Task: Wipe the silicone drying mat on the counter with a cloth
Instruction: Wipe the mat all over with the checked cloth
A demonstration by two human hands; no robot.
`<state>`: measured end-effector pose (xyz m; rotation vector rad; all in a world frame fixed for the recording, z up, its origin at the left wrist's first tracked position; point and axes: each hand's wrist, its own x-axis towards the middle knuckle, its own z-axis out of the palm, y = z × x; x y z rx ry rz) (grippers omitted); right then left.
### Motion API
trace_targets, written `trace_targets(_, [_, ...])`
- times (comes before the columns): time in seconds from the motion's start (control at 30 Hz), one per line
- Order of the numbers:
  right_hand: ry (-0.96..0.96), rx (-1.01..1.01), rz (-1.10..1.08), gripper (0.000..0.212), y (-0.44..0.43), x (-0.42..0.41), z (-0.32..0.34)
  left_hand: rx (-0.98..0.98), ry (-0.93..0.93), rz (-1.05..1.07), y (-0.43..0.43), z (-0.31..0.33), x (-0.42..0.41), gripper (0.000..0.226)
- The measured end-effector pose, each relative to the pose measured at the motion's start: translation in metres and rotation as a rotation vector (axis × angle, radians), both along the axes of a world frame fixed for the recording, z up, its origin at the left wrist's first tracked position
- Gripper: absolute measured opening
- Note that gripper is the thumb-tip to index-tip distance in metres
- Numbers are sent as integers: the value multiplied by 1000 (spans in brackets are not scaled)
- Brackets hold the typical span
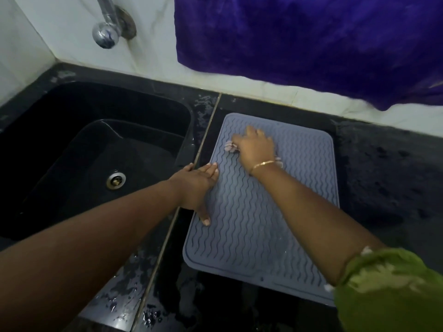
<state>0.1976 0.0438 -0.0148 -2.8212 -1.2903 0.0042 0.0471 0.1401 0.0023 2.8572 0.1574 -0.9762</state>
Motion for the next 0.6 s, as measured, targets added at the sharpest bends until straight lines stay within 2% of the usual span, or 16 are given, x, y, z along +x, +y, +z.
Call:
trace_targets(0.1, [27,7,-10,35,6,-5,-2,-11,-13,-6,3,-2,0,131])
trace_targets(0.27, [72,42,75,37,-33,-72,-5,-17,-41,-39,9,-5,-3,131])
trace_targets(0.37, [132,60,150,32,-61,-121,-3,45,-48,-97,9,-4,-3,130])
trace_targets(0.43, [168,117,204,37,-78,-139,-7,78,-41,-130,8,-2,-2,129])
trace_targets(0.5, [193,85,276,40,-85,-144,-6,98,-10,-151,8,-2,-3,136])
trace_targets(0.6, [109,10,245,22,-70,-116,6,153,27,-210,8,0,-3,147])
